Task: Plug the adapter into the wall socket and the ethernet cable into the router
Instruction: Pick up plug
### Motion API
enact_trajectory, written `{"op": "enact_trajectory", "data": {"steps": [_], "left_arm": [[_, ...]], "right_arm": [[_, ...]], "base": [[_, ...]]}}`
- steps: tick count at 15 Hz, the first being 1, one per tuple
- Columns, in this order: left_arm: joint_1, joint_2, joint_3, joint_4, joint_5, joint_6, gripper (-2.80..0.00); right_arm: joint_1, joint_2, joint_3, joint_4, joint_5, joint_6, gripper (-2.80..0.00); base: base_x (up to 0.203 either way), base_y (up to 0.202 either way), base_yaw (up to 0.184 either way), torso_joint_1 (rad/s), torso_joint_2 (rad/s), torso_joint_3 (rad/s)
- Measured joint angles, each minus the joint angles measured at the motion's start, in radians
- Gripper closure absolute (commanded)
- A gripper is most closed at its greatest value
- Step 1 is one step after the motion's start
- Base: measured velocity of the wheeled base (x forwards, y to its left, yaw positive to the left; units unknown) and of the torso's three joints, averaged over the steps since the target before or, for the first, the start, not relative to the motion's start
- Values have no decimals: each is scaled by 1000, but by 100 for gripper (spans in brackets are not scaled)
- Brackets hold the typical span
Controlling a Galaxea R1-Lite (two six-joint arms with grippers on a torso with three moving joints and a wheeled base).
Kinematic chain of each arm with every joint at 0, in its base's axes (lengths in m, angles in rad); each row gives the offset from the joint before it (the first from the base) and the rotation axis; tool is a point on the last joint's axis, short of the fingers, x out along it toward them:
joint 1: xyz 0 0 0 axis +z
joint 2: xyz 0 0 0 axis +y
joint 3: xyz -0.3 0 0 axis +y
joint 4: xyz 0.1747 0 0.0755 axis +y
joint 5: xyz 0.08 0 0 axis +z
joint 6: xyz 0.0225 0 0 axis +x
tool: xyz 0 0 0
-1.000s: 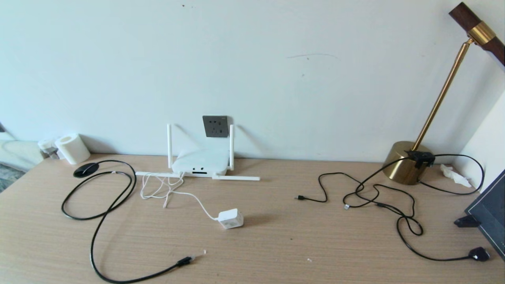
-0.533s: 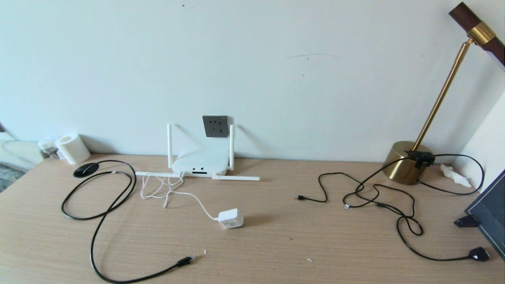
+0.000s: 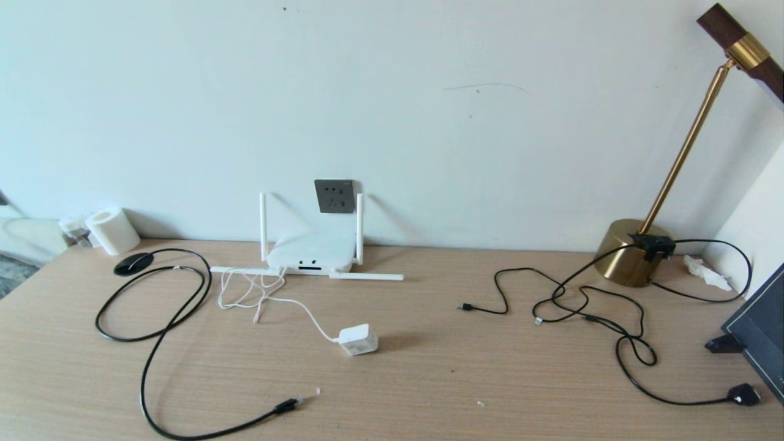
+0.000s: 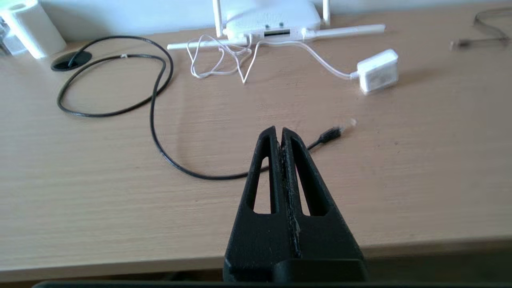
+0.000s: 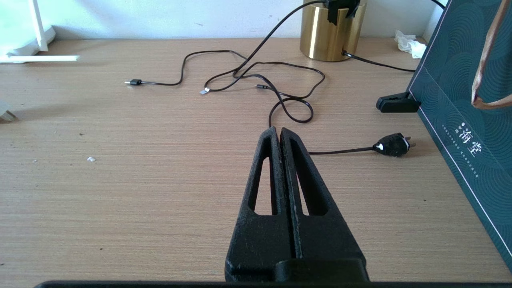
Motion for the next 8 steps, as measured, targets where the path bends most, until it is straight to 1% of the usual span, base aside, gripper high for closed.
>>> {"op": "enact_trajectory", "data": {"steps": [1,2,4,5,6,8], "left_arm": [[0,4,-48,7,-18,32,0],[-1,21,-113,19,-54,50,0],[-5,115,-257,40,-148,67,0],[-10,198,-338,46,-200,74,0],[-15,297,-416,53,-254,87,-280],[-31,515,-546,62,-348,142,-280]], "right_arm": [[0,0,0,0,0,0,0],[0,0,0,0,0,0,0],[0,0,0,0,0,0,0],[0,0,0,0,0,0,0],[0,0,0,0,0,0,0],[0,0,0,0,0,0,0]], "base": [[0,0,0,0,0,0],[0,0,0,0,0,0],[0,0,0,0,0,0],[0,0,0,0,0,0],[0,0,0,0,0,0],[0,0,0,0,0,0]]}}
